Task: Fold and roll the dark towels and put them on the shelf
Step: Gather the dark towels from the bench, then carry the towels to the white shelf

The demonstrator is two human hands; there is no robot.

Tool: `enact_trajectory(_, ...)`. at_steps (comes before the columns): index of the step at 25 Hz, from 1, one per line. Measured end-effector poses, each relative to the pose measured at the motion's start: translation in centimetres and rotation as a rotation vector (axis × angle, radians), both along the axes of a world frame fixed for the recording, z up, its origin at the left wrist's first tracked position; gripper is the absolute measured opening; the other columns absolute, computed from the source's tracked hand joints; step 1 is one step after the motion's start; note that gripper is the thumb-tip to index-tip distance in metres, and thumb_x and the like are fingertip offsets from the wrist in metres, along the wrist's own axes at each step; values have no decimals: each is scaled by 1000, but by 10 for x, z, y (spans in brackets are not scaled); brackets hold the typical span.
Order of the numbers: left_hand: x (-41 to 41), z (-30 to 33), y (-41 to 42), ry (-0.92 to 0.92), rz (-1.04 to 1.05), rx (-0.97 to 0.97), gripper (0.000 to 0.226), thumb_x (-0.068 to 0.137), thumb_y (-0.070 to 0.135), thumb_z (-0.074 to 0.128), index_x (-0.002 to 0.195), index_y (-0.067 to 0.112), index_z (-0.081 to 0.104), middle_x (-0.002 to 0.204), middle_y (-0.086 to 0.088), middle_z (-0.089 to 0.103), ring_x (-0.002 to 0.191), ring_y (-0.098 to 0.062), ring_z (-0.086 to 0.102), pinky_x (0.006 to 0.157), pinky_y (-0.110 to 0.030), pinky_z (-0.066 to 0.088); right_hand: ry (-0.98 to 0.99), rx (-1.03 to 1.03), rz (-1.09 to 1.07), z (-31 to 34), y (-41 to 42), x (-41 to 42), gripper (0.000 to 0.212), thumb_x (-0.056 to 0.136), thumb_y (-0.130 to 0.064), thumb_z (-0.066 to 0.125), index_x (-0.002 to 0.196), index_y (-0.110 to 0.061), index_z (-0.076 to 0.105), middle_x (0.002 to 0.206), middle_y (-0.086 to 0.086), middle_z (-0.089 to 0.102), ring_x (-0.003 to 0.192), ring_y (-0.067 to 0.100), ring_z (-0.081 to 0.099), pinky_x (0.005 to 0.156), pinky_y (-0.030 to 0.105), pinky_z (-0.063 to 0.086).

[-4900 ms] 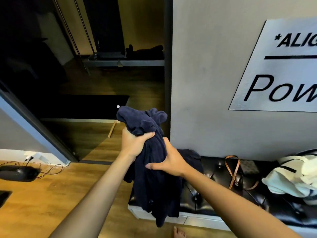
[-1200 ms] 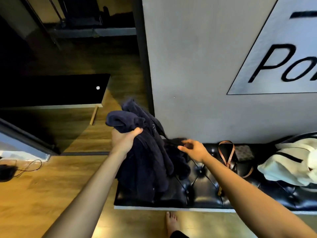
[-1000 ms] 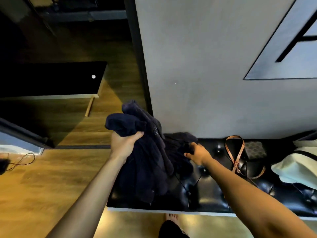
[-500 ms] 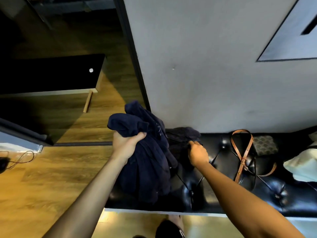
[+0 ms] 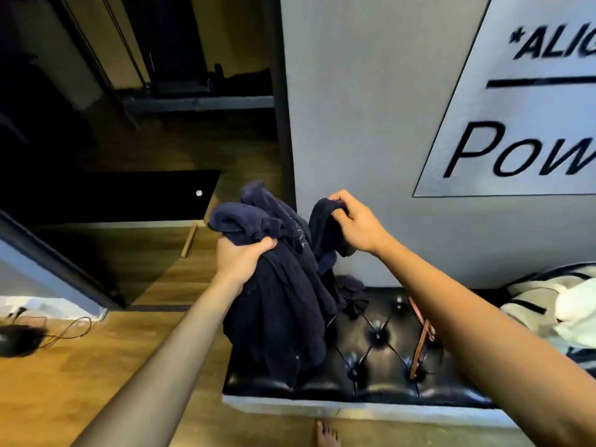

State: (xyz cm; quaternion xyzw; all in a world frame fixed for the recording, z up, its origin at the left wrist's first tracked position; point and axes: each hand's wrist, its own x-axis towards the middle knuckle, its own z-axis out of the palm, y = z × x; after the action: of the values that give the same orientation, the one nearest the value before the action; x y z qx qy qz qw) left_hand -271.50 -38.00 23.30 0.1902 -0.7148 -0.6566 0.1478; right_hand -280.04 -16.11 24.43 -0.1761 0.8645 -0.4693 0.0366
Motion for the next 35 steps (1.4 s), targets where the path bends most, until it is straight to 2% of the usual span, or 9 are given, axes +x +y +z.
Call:
enact_trajectory(3,26,47,-12,39,39,23,38,65,14,87,99,11,72,96,2,74,87,-13,69,78,-28,55,56,-229,9,97,-17,37,15,100,-14,42,99,-21,55,89,-4,60,80,10,52,76,31,43)
enact_trajectory(6,57,74,-20,96,67,33,54,56,25,88,105,8,72,101,-2,74,93,-18,69,84,-35,55,6,-393,279,149,-22,77,17,94,-15,58,107,-25,58,106,-6,62,98,6,56,87,24,44)
enact_trajectory(9,77,89,-15,142,57,25,46,58,25,85,99,9,72,97,-3,74,90,-16,70,79,-32,55,-116,-90,448,124,-30,113,87,73,-31,85,145,-36,36,146,-15,42,131,0,43,109,28,36)
enact_trajectory(11,91,93,-9,130,37,30,30,69,13,83,95,9,71,94,-4,74,86,-16,70,73,-29,55,-123,32,456,90,-49,138,109,66,-34,90,150,-34,22,150,-16,34,135,3,39,112,32,36)
enact_trajectory(16,120,83,-6,78,55,78,21,73,10,81,91,9,70,90,-3,73,79,-15,69,65,-27,54,-10,-9,384,67,-69,167,100,68,-29,89,145,-29,27,143,-13,37,128,2,39,104,19,36)
enact_trajectory(22,138,91,-21,149,132,59,20,73,7,81,79,21,68,82,6,72,74,-6,69,67,-26,56,89,21,455,64,-92,159,107,58,-59,86,146,-30,32,146,-12,42,132,5,44,109,37,42)
enact_trajectory(26,160,93,-41,180,262,42,18,77,2,77,84,16,68,81,6,71,67,3,67,59,-16,52,137,-7,604,65,-125,156,110,59,-60,85,148,-30,27,149,-12,39,135,6,40,111,33,39)
enact_trajectory(30,201,96,-67,192,466,-12,20,77,3,79,90,14,68,90,-2,73,83,-12,70,67,-25,54,157,-31,804,65,-172,170,97,64,-52,86,143,-32,33,144,-14,39,131,2,38,106,27,38)
enact_trajectory(35,293,101,-88,234,692,-86,25,77,-3,77,94,12,67,89,3,73,85,-8,71,69,-22,54,153,-108,1023,56,-238,232,107,59,-53,85,146,-30,28,146,-9,40,133,10,41,106,32,40)
